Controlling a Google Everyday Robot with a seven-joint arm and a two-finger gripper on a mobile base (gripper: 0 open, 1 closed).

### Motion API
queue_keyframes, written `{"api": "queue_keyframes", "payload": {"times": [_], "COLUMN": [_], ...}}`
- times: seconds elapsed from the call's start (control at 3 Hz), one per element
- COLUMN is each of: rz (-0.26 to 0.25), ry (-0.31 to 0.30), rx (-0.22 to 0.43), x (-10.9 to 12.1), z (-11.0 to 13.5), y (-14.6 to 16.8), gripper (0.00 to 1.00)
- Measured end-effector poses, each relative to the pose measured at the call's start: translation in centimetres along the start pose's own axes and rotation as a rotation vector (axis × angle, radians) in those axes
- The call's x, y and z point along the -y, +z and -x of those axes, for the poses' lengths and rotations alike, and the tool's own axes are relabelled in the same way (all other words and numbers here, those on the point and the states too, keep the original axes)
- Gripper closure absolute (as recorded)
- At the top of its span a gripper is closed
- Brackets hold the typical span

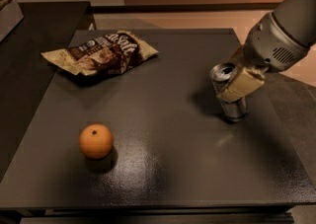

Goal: Knock redbull can over

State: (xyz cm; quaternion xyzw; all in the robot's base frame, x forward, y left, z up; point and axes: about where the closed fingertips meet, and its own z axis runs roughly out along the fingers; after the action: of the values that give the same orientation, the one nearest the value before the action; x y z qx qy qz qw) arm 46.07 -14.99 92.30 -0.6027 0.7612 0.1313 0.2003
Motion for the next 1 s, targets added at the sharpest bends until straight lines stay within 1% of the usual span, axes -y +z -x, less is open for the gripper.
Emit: {"api": "queue_keyframes", "payload": {"times": [0.33, 0.67, 1.0], "rz": [0.024, 0.026, 0.031], "ry": [-0.012, -0.025, -0.041], "rx": [-0.138, -0.218, -0.278], "x": [0.3, 0.5, 0.8], "z": [-0.2, -0.1, 0.2], "y": [0.7, 1.2, 1.9], "gripper": [1.00, 0.87, 0.63]}}
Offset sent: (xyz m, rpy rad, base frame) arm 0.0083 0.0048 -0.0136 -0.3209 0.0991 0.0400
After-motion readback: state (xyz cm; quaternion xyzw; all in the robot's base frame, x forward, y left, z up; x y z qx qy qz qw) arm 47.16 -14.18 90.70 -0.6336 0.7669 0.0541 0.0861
